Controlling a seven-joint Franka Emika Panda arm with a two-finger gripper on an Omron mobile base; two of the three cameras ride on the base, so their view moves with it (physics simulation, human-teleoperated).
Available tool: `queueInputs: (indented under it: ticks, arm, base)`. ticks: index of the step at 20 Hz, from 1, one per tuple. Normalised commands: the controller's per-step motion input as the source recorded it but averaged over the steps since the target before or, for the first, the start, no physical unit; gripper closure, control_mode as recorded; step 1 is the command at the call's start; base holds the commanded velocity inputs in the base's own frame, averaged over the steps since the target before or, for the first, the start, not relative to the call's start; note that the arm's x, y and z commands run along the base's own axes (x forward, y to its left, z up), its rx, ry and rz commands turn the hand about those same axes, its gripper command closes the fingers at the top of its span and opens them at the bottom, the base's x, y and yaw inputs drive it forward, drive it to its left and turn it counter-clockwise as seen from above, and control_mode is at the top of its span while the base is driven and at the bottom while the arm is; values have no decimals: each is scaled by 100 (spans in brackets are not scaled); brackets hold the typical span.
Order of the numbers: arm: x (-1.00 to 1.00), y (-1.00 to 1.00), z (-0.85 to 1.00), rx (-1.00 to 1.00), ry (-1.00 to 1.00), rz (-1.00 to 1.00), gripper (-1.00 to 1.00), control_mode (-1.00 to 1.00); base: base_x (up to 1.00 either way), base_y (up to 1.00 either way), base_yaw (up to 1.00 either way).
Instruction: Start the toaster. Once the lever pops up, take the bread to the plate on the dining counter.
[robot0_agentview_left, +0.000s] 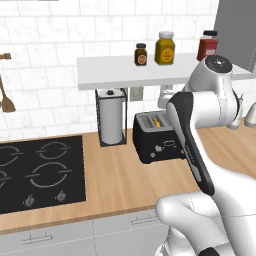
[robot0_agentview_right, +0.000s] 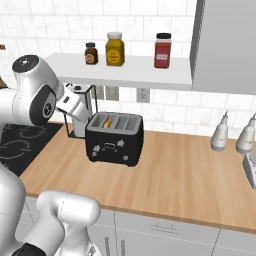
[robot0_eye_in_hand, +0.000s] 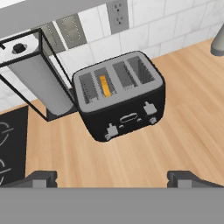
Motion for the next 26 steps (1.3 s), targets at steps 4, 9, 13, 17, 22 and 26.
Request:
queueInputs:
  ticks: [4,9,13,17,22,26]
  arm:
    - [0,0,0,0,0,0,-100,-100]
    - [0,0,0,0,0,0,-100,-100]
    - [0,0,0,0,0,0,-100,-100]
    - [0,0,0,0,0,0,-100,-100]
    - [0,0,0,0,0,0,-100,-100]
    - [0,0,0,0,0,0,-100,-100]
  base:
    - [0,0,0]
    - [0,0,0]
    - [0,0,0]
    - [0,0,0]
    - [0,0,0]
    - [0,0,0]
